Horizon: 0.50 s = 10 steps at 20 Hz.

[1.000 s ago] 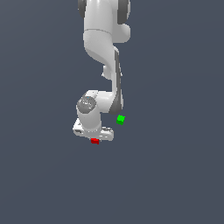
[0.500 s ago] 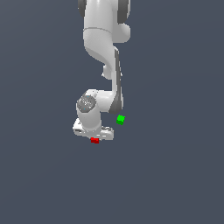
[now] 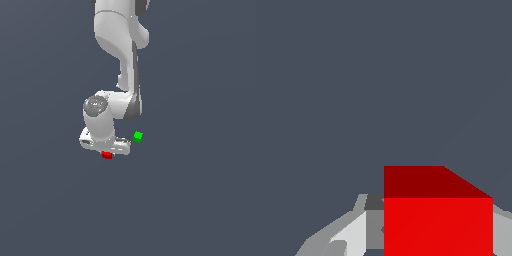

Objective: Stack the red cube on top of the green cube.

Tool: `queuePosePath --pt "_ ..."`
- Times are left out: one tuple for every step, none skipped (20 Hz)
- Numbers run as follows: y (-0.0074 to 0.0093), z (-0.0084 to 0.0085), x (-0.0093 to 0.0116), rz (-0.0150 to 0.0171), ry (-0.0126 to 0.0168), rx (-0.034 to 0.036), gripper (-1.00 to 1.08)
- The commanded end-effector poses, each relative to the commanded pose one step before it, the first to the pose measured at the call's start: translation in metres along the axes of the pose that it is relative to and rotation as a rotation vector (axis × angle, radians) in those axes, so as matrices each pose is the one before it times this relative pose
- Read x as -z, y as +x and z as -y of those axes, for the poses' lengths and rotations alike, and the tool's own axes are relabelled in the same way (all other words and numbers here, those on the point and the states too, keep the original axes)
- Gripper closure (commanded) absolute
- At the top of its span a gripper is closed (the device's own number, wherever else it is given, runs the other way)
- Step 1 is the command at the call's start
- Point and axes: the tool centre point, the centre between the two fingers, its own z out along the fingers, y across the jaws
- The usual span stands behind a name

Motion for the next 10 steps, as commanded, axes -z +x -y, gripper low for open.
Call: queuePosePath --pt "-0.00008 -0.00019 0.01745 -0.00092 -0.00006 -0.00026 1.08" --pt "0.00001 -0.00001 0.00551 0.00000 0.00000 0.00000 1.08" --pt "0.00006 -0.00001 0.00491 0.00000 0.00000 0.00000 1.08" --pt "0.00012 -0.00001 0.00429 0.00000 0.00000 0.00000 1.08" --pt "0.00017 -0.00001 0.00366 0.00000 0.00000 0.00000 1.08" --pt "0.00023 -0.00001 0.00302 0.00000 0.00000 0.00000 1.08" --pt "0.00026 -0.00001 0.00234 0.00000 0.00000 0.00000 1.08" --pt "0.00025 -0.00001 0.00161 0.00000 0.00000 0.00000 1.08" --pt "0.00019 -0.00001 0.00092 0.00000 0.00000 0.00000 1.08" --pt "0.00007 0.00000 0.00029 0.00000 0.00000 0.00000 1.08"
